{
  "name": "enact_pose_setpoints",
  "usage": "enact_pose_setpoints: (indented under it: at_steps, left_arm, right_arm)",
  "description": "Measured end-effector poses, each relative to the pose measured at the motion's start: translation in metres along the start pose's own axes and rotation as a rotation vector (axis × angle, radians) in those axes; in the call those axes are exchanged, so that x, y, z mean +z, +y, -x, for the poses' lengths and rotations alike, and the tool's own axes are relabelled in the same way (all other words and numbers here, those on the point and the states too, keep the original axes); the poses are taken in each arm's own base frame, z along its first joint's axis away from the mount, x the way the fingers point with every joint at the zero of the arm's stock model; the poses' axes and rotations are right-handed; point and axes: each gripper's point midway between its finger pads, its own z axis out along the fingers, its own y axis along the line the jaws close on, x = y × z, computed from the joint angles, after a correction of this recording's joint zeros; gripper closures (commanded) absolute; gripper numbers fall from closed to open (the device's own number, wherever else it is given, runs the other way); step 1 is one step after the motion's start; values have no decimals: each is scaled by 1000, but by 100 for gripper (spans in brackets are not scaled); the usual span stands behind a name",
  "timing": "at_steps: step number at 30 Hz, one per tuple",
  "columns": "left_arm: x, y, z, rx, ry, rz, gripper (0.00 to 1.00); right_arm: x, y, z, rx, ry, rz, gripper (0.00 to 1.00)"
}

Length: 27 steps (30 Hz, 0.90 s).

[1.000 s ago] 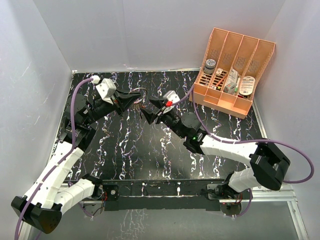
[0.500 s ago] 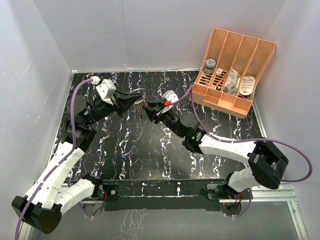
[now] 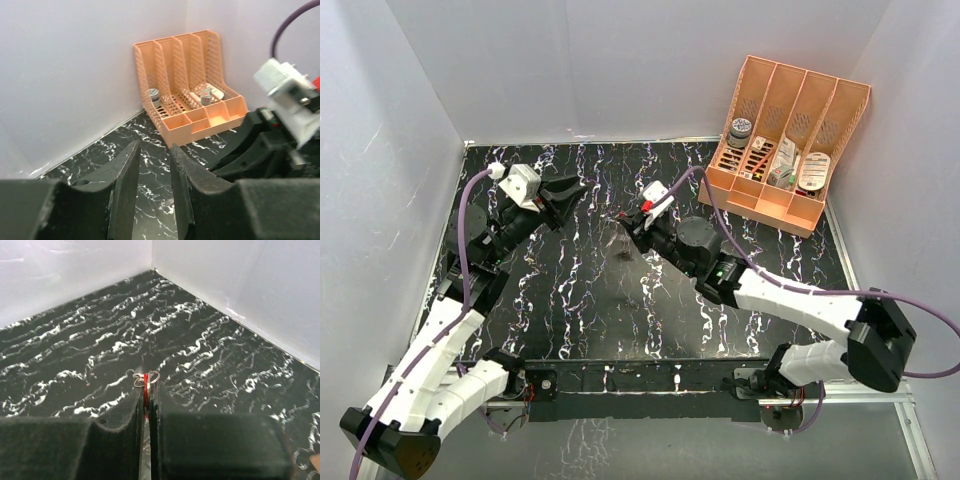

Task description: Remove the keys from the keyring

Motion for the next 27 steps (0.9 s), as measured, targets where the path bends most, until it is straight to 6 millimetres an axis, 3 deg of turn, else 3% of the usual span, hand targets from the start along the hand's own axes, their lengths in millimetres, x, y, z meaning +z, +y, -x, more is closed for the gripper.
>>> enact_pose_setpoints:
  at_steps: [4,10,15,19,27]
  left_arm:
    - [0,12,-12,4,23,62,71]
    - [8,17,-50,-35,104,73,72]
    - [13,14,-63,-64,118,51,72]
    - [14,10,-62,-82,89,28,72]
    - [17,-6,-51,-109,33,-56,70]
  right_arm:
    - [-15,-12,7,-67,94,-38,100]
    - [-25,-27,58,-170,149,-69,100]
    - [-28,-28,86,-269,211,-51,100]
    - [-25,-27,75,-340,342,-31,100]
    - [-29,-32,12,-496,640,-33,100]
